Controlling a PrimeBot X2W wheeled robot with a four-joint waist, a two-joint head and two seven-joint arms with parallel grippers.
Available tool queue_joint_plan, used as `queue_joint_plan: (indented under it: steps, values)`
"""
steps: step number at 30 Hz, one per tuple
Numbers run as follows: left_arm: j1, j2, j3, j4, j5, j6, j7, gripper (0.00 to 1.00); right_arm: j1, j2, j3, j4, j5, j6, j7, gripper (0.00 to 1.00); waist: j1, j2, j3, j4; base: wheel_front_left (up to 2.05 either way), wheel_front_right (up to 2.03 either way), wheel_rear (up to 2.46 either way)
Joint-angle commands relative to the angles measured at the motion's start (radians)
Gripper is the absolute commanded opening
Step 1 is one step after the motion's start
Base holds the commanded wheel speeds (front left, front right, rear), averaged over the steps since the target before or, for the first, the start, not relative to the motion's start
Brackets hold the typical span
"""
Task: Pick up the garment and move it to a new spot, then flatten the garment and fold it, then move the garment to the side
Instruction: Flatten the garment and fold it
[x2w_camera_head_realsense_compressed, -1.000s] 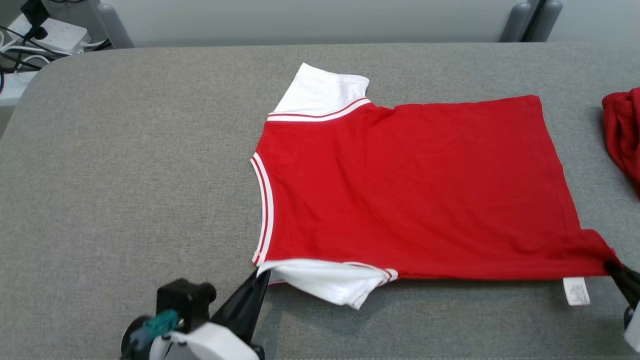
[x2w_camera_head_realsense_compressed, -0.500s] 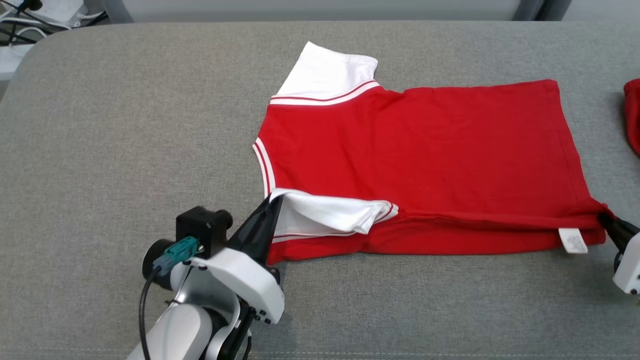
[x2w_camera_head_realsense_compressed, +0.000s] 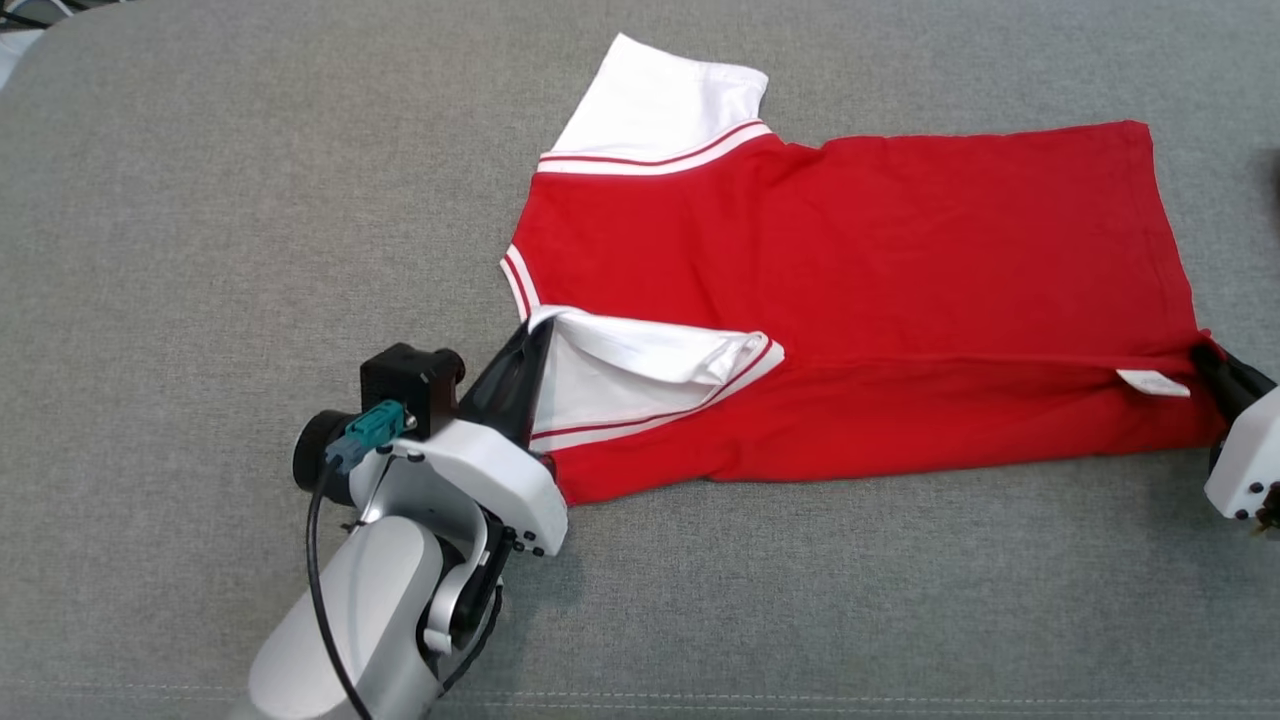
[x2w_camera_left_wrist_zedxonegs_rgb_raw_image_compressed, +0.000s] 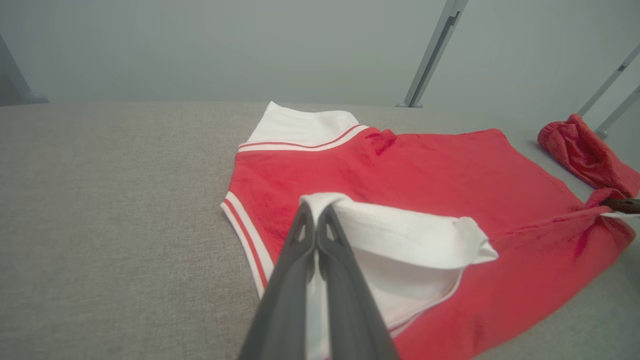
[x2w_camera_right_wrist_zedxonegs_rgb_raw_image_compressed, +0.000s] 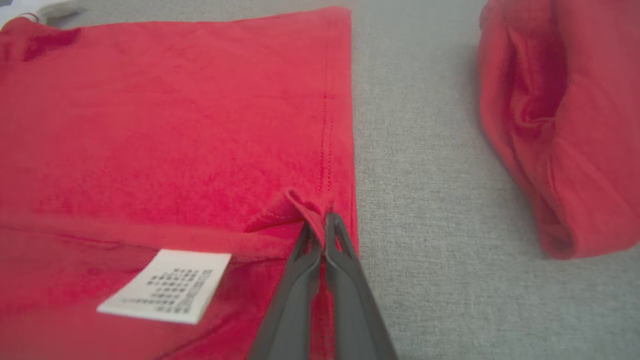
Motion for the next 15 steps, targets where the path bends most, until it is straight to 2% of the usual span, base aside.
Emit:
queue_joint_plan:
  steps: [1, 15]
  values:
    - [-0.055, 0.007, 0.034, 0.003, 0.012, -0.007, -0.016, 0.00, -0.015, -0.028, 0.022, 0.005, 0.000, 0.000, -0.025, 0.00, 0.0000, 0.0000, 0.008, -0.002, 0.00, 0.00, 0.00]
    - [-0.183, -0.035, 0.014, 0.248, 0.041, -0.032, -0.105, 0.00, -0.143, 0.007, 0.183, 0.186, 0.058, 0.000, -0.193, 0.00, 0.0000, 0.0000, 0.039, -0.008, 0.00, 0.00, 0.00]
